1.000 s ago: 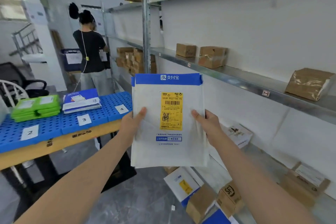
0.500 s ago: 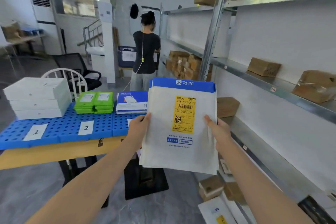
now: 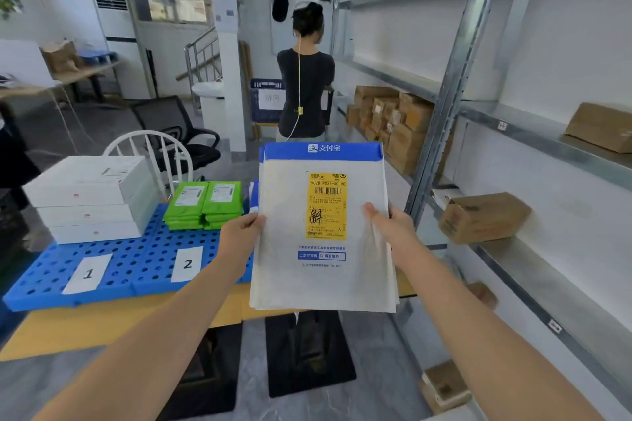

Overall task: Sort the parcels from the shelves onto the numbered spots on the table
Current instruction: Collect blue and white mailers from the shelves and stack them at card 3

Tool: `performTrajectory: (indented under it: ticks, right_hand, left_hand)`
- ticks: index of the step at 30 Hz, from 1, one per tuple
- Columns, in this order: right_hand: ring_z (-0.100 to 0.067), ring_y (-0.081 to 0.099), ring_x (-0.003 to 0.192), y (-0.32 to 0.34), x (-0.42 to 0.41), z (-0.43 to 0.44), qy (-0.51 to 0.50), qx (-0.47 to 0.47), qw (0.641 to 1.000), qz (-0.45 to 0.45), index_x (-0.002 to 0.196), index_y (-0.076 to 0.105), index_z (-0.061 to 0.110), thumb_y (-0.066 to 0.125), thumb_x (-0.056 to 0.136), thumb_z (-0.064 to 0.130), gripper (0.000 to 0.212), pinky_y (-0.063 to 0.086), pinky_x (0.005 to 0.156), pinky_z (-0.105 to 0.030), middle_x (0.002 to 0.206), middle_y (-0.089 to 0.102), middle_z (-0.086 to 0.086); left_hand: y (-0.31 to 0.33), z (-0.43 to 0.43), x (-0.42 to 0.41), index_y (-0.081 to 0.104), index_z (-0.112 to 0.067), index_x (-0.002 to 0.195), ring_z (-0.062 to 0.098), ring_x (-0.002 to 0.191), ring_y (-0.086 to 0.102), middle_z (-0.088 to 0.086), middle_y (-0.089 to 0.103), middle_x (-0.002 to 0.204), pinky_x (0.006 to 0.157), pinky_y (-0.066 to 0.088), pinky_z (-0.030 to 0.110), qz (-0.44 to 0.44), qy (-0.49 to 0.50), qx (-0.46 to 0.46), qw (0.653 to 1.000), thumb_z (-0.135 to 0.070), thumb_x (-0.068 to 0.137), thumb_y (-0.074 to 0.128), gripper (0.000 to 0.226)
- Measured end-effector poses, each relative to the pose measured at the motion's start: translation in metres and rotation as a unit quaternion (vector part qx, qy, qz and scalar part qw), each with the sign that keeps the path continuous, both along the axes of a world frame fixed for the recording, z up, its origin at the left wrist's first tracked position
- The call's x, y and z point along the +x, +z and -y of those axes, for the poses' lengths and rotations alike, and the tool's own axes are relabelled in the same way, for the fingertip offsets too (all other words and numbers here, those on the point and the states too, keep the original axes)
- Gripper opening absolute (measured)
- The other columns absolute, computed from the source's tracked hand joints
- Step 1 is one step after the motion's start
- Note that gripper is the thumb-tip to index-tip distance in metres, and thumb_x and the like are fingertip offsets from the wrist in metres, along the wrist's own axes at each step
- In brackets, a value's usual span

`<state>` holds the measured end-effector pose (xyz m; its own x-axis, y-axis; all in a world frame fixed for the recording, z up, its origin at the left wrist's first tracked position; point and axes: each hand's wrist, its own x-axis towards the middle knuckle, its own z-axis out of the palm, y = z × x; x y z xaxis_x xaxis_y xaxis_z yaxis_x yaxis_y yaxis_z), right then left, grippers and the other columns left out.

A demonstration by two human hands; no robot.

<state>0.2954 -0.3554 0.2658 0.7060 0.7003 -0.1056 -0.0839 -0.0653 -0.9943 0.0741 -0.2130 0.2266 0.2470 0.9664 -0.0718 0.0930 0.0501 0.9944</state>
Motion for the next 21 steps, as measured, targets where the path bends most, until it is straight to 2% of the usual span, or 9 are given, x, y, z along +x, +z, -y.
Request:
performTrajectory:
  ticks: [2, 4, 9, 11, 12, 15, 18, 19, 21]
  right_hand:
    - [-0.014, 0.066, 0.083, -0.005, 0.014, -0.029, 0.018, -0.005, 1.0, 0.001, 0.098, 0.06, 0.026, 0.066, 0.089, 0.029, 0.011, 0.052, 0.063, -0.029, 0.094, 0.068, 0.004]
    - [-0.017, 0.066, 0.085, -0.009, 0.033, -0.062, 0.033, -0.015, 0.999, 0.002, 0.103, 0.062, 0.021, 0.067, 0.089, 0.032, 0.019, 0.053, 0.065, -0.031, 0.096, 0.069, 0.002]
    - [-0.023, 0.067, 0.099, -0.011, 0.091, -0.152, 0.069, 0.0, 0.998, -0.007, 0.119, 0.063, 0.016, 0.067, 0.089, 0.031, 0.034, 0.055, 0.089, -0.042, 0.111, 0.07, -0.004]
    - [-0.021, 0.066, 0.098, -0.011, 0.117, -0.188, 0.078, 0.001, 0.997, -0.008, 0.119, 0.062, 0.016, 0.067, 0.089, 0.031, 0.033, 0.055, 0.087, -0.039, 0.11, 0.069, -0.002]
    - [-0.02, 0.066, 0.094, -0.013, 0.128, -0.205, 0.081, 0.0, 0.997, -0.01, 0.116, 0.062, 0.016, 0.066, 0.09, 0.031, 0.03, 0.055, 0.081, -0.036, 0.105, 0.069, 0.0]
    - [-0.013, 0.064, 0.083, -0.021, 0.159, -0.251, 0.094, -0.018, 0.995, -0.007, 0.103, 0.06, 0.017, 0.065, 0.091, 0.031, 0.02, 0.052, 0.064, -0.028, 0.093, 0.067, 0.004]
    - [-0.016, 0.067, 0.091, -0.037, 0.18, -0.292, 0.117, -0.037, 0.992, 0.006, 0.107, 0.064, 0.017, 0.065, 0.09, 0.033, 0.023, 0.056, 0.079, -0.035, 0.104, 0.071, 0.0]
    - [-0.016, 0.067, 0.091, -0.042, 0.184, -0.304, 0.12, -0.041, 0.992, 0.006, 0.107, 0.064, 0.017, 0.064, 0.091, 0.032, 0.022, 0.056, 0.079, -0.033, 0.104, 0.07, 0.001]
    - [-0.013, 0.066, 0.086, -0.048, 0.188, -0.326, 0.124, -0.05, 0.991, 0.006, 0.107, 0.064, 0.017, 0.064, 0.091, 0.03, 0.021, 0.054, 0.071, -0.028, 0.1, 0.069, 0.002]
  left_hand:
    - [-0.009, -0.026, 0.009, 0.065, -0.008, 0.121, 0.027, 0.104, 0.064, 0.007, 0.069, 0.112, 0.095, 0.052, 0.045, -0.002, 0.012, -0.014, 1.0, -0.023, 0.092, 0.062, 0.033]
    - [-0.011, -0.055, 0.021, 0.064, -0.007, 0.122, 0.03, 0.103, 0.065, 0.007, 0.07, 0.109, 0.091, 0.054, 0.047, -0.005, 0.011, -0.017, 1.0, -0.02, 0.092, 0.062, 0.033]
    - [0.007, -0.126, 0.067, 0.064, -0.003, 0.121, 0.031, 0.093, 0.065, 0.011, 0.071, 0.098, 0.09, 0.053, 0.052, -0.031, 0.033, 0.019, 0.999, -0.016, 0.093, 0.061, 0.032]
    - [0.015, -0.153, 0.09, 0.066, -0.001, 0.118, 0.03, 0.099, 0.066, 0.009, 0.07, 0.099, 0.094, 0.052, 0.047, -0.041, 0.049, 0.03, 0.997, -0.013, 0.092, 0.061, 0.028]
    - [0.016, -0.167, 0.1, 0.067, -0.001, 0.115, 0.03, 0.101, 0.066, 0.008, 0.07, 0.099, 0.095, 0.051, 0.045, -0.049, 0.054, 0.03, 0.997, -0.013, 0.092, 0.061, 0.026]
    - [0.01, -0.204, 0.127, 0.074, -0.014, 0.101, 0.029, 0.098, 0.067, 0.004, 0.072, 0.095, 0.094, 0.052, 0.046, -0.069, 0.063, 0.017, 0.996, -0.013, 0.092, 0.061, 0.016]
    - [-0.009, -0.237, 0.142, 0.075, -0.03, 0.079, 0.025, 0.082, 0.064, 0.007, 0.071, 0.087, 0.09, 0.053, 0.047, -0.079, 0.079, 0.01, 0.994, -0.012, 0.091, 0.061, 0.025]
    - [-0.014, -0.245, 0.144, 0.076, -0.028, 0.081, 0.024, 0.081, 0.062, 0.009, 0.07, 0.087, 0.088, 0.054, 0.045, -0.082, 0.085, 0.005, 0.993, -0.012, 0.09, 0.062, 0.024]
    - [-0.021, -0.259, 0.148, 0.075, -0.015, 0.1, 0.024, 0.088, 0.066, 0.009, 0.073, 0.095, 0.091, 0.054, 0.047, -0.075, 0.096, -0.008, 0.993, -0.011, 0.091, 0.061, 0.016]
